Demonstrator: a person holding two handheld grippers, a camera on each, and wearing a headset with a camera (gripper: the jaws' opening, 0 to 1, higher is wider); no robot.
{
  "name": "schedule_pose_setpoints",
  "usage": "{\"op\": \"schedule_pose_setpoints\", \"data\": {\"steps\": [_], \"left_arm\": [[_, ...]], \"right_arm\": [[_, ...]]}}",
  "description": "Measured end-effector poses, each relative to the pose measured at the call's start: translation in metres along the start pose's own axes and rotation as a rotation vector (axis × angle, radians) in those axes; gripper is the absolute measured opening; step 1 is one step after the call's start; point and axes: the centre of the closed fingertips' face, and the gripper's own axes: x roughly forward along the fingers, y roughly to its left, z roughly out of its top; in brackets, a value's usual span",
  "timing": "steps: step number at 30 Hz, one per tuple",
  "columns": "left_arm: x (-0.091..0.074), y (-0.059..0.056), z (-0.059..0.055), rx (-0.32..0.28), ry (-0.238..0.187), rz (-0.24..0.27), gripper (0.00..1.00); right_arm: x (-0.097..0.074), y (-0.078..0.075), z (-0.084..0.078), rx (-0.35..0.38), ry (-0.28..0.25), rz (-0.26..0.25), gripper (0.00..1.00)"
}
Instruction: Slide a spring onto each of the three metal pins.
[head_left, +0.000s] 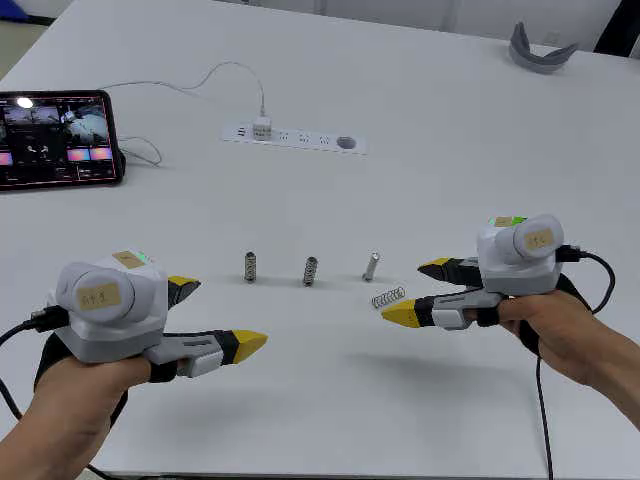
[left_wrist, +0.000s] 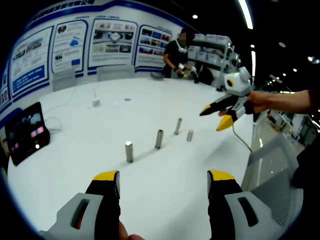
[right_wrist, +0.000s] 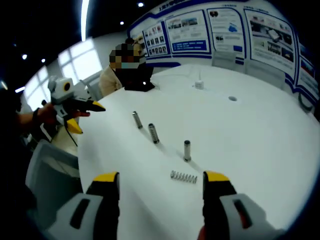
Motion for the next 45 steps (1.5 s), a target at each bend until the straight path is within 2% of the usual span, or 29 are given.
{"op": "schedule_pose_setpoints", "data": {"steps": [9, 19, 31, 38, 45], "left_arm": [[0.006, -0.008, 0.004, 0.013, 0.005, -0.021, 0.73], [0.008, -0.013, 0.008, 0.022, 0.007, -0.032, 0.73], [0.017, -0.022, 0.013, 0.046, 0.013, -0.062, 0.72], [0.028, -0.039, 0.016, 0.078, 0.023, -0.105, 0.7], [0.049, -0.059, 0.022, 0.14, 0.035, -0.153, 0.66]], "right_arm": [[-0.014, 0.005, -0.013, 0.013, -0.008, -0.016, 0.72], [-0.026, 0.013, -0.017, 0.047, -0.055, -0.041, 0.75], [-0.029, 0.015, -0.02, 0.071, -0.08, -0.052, 0.75], [-0.032, 0.014, -0.019, 0.084, -0.088, -0.061, 0.75], [-0.038, 0.01, -0.018, 0.105, -0.107, -0.087, 0.74]]}}
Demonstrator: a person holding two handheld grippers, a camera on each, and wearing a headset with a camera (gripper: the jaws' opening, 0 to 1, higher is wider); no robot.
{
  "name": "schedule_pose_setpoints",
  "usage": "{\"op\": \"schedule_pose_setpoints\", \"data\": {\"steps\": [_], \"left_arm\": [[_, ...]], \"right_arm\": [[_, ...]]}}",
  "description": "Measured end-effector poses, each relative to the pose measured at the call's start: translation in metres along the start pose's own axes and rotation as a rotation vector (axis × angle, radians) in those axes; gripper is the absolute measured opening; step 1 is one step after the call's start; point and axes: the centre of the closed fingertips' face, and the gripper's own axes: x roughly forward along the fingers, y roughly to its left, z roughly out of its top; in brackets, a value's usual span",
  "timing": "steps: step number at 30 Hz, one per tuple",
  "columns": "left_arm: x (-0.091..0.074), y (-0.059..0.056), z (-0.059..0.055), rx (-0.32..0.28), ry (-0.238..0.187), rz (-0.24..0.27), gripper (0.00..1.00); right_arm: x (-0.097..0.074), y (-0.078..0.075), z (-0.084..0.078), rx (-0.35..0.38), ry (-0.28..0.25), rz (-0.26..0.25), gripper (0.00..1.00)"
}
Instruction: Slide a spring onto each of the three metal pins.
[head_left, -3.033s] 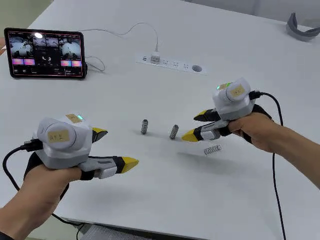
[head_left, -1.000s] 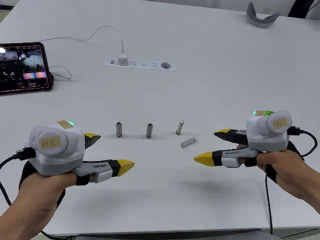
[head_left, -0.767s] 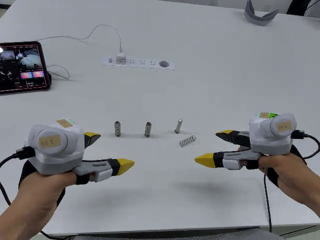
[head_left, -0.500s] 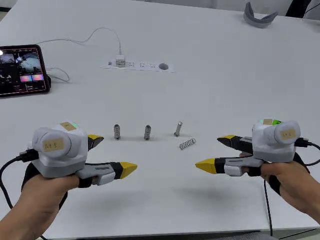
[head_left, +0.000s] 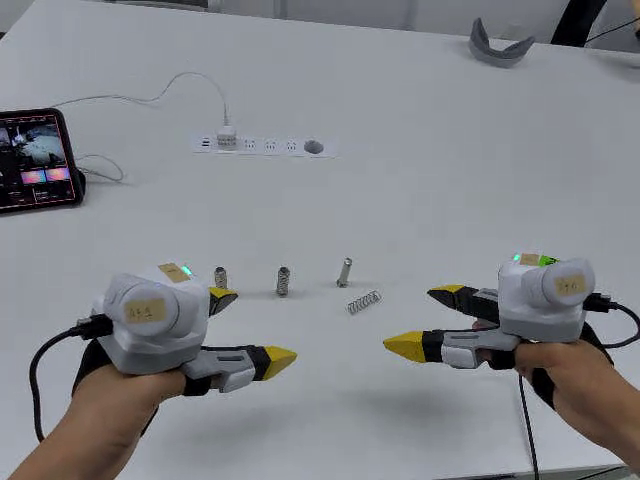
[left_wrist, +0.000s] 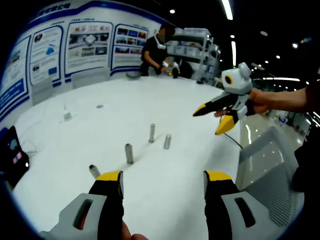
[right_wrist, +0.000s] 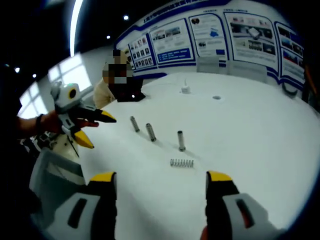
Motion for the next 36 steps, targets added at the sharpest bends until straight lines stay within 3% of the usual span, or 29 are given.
{"op": "schedule_pose_setpoints", "data": {"steps": [15, 24, 36], "left_arm": [[0.053, -0.019, 0.019, 0.057, 0.013, -0.088, 0.64], [0.084, -0.024, 0.018, 0.091, 0.048, -0.105, 0.59], [0.113, -0.025, 0.016, 0.075, 0.067, -0.119, 0.49]], "right_arm": [[-0.016, -0.008, -0.004, 0.026, -0.007, -0.029, 0.74], [-0.023, -0.008, -0.004, 0.03, -0.014, -0.037, 0.74], [-0.025, -0.003, -0.011, 0.033, -0.002, -0.031, 0.74]]}}
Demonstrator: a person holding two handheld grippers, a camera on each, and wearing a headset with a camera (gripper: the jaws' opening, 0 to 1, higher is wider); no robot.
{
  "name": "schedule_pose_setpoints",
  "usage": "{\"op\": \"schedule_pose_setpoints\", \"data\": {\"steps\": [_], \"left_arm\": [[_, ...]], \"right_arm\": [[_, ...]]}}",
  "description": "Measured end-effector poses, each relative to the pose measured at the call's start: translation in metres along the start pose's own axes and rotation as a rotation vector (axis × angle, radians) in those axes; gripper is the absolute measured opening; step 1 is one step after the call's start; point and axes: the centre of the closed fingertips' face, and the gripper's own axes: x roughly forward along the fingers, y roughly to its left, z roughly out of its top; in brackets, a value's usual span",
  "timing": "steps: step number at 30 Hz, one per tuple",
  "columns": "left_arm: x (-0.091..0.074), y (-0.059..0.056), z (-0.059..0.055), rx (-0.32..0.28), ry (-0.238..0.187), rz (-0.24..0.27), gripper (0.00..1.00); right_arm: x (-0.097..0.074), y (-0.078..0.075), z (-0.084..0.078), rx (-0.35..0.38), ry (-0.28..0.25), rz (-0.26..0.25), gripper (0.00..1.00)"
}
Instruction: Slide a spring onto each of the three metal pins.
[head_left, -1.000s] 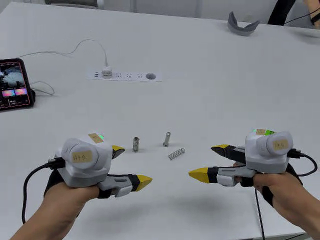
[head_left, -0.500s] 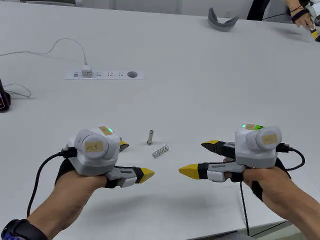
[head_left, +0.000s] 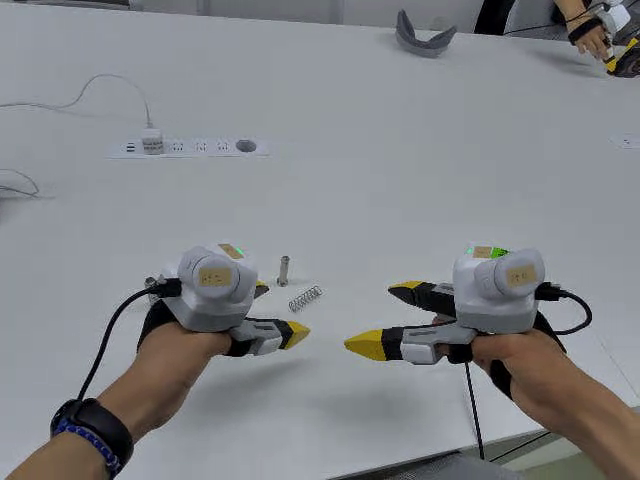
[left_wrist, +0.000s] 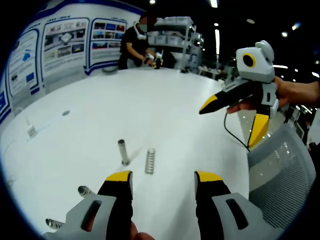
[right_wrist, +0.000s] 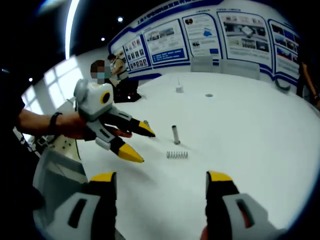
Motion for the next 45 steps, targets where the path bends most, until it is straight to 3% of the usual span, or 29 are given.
{"op": "schedule_pose_setpoints", "data": {"steps": [7, 24, 30, 34, 36, 45], "left_arm": [[0.016, 0.012, -0.004, -0.021, 0.013, 0.03, 0.43], [0.057, 0.015, -0.02, -0.012, 0.078, 0.039, 0.31], [0.061, 0.02, -0.016, 0.022, 0.061, 0.051, 0.23], [0.062, 0.022, -0.015, 0.088, 0.066, 0.071, 0.18], [0.063, 0.023, -0.015, 0.09, 0.067, 0.073, 0.11], [0.058, 0.024, -0.016, 0.077, 0.067, 0.07, 0.11]], "right_arm": [[-0.004, -0.001, 0.001, 0.005, -0.005, -0.012, 0.74], [-0.032, -0.01, -0.014, 0.052, -0.005, -0.081, 0.74], [-0.032, -0.009, -0.017, 0.053, 0.005, -0.085, 0.74], [-0.03, -0.006, -0.018, 0.057, 0.013, -0.083, 0.74], [-0.03, -0.005, -0.018, 0.052, 0.018, -0.08, 0.74], [-0.031, -0.004, -0.017, 0.049, 0.022, -0.081, 0.74]]}}
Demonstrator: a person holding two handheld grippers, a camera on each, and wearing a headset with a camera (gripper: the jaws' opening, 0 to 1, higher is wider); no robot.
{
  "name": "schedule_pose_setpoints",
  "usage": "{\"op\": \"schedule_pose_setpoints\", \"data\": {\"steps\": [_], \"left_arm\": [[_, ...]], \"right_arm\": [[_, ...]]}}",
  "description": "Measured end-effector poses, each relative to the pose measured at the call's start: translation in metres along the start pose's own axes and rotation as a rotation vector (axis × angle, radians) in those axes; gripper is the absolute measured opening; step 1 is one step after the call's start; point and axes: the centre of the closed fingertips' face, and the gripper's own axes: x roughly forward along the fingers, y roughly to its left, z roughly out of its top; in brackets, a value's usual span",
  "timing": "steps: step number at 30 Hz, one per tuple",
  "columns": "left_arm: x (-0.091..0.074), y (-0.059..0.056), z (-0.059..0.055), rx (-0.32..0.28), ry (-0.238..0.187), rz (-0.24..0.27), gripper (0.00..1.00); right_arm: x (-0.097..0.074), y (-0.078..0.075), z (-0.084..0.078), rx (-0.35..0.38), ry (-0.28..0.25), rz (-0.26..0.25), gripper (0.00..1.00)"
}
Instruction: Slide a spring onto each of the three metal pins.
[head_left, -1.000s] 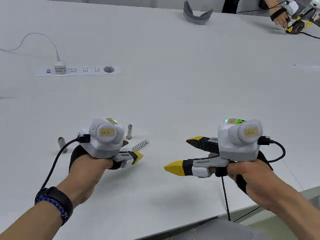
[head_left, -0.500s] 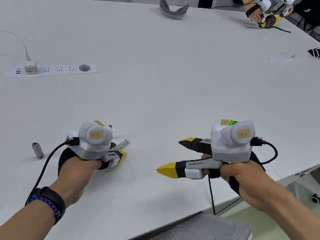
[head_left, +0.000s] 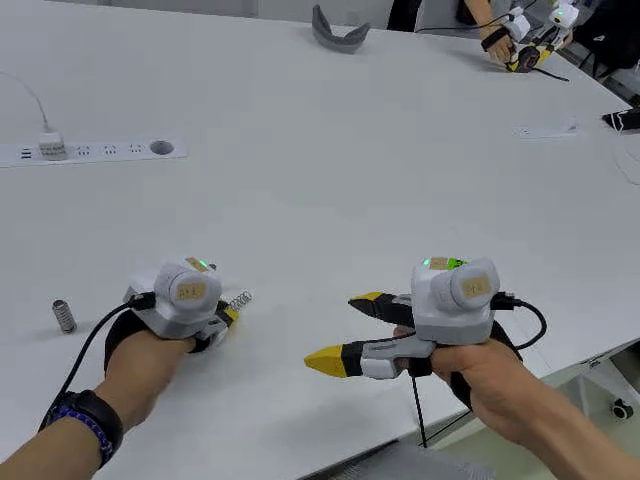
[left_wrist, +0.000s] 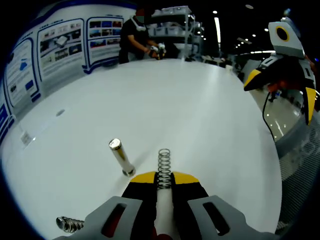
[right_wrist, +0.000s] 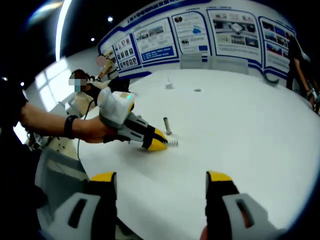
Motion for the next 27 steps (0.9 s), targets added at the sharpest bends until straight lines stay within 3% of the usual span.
{"op": "schedule_pose_setpoints", "data": {"steps": [17, 22, 27], "left_arm": [[-0.025, -0.01, -0.017, -0.039, -0.011, -0.015, 0.1], [-0.039, -0.015, -0.017, -0.046, -0.025, -0.015, 0.1], [-0.061, -0.02, -0.014, -0.053, -0.057, -0.012, 0.1]], "right_arm": [[0.007, 0.005, 0.0, -0.013, 0.011, 0.024, 0.74], [0.008, 0.008, 0.004, -0.005, -0.008, 0.028, 0.73], [0.012, 0.013, 0.01, 0.058, -0.061, 0.047, 0.71]]}}
